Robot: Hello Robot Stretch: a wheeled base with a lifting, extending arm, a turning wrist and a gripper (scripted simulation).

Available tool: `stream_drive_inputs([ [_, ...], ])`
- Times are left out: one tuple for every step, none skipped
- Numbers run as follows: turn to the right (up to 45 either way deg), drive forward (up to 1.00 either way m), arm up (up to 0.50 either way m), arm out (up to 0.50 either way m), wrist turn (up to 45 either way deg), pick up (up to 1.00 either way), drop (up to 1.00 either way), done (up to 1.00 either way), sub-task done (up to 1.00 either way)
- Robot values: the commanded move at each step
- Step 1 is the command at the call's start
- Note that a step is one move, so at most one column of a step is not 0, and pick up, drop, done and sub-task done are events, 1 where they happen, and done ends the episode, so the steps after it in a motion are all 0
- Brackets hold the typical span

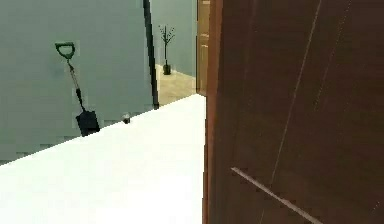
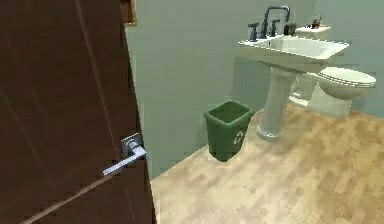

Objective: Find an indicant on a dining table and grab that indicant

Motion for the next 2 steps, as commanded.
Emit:
stream_drive_inputs([
  [0.0,0.40,0.00,0.00,0.0,0.00,0.00,0.00,0.00],
  [-36.0,0.00,0.00,0.00,0.0,0.00,0.00,0.00,0.00],
])
